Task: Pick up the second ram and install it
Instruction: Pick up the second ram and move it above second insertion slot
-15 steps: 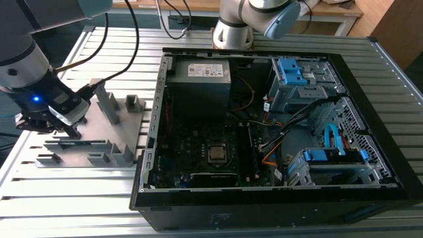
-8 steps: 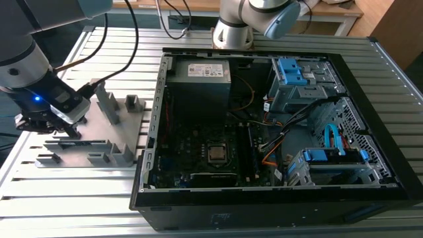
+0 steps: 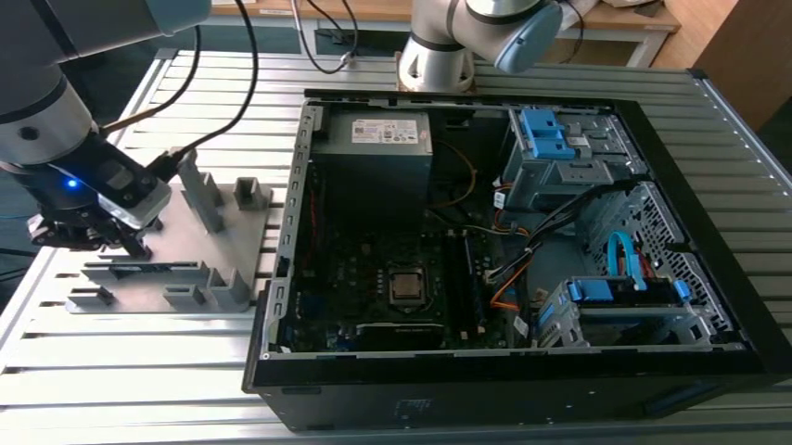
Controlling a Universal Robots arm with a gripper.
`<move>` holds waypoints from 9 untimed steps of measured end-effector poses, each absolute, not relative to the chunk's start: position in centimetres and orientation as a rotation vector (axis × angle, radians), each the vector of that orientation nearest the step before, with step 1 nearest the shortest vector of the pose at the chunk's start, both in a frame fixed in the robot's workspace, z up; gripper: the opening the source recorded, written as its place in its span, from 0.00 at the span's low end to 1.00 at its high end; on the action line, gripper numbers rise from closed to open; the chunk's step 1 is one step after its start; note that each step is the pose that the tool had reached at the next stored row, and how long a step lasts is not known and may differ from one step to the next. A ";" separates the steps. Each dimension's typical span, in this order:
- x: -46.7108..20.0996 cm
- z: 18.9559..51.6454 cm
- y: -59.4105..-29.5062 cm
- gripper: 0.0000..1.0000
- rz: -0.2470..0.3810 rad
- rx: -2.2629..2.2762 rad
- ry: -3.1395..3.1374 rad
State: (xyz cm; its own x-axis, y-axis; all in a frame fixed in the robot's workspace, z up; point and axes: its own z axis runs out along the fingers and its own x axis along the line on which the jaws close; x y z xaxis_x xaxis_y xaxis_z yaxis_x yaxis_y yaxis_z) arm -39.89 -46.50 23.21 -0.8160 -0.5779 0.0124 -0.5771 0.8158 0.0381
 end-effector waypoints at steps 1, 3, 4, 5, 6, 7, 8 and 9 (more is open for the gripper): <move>-39.9 23.2 -46.5 0.10 -0.051 0.953 -2.968; -39.9 23.2 -46.5 0.10 -0.050 0.969 -2.963; -39.9 23.2 -46.5 0.10 -0.050 0.976 -2.961; -39.9 23.2 -46.5 0.10 -0.050 0.983 -2.958; -39.9 23.2 -46.5 0.10 -0.050 0.991 -2.956; -39.9 23.2 -46.5 0.10 -0.050 0.998 -2.953; -39.9 23.2 -46.5 0.10 -0.050 1.006 -2.950; -39.9 23.2 -46.5 0.10 -0.050 1.014 -2.947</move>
State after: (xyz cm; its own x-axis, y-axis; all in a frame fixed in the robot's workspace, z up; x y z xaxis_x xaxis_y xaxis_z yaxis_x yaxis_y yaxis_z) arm -39.89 -46.50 23.21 -0.7880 -0.6156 0.0124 -0.6148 0.7878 0.0381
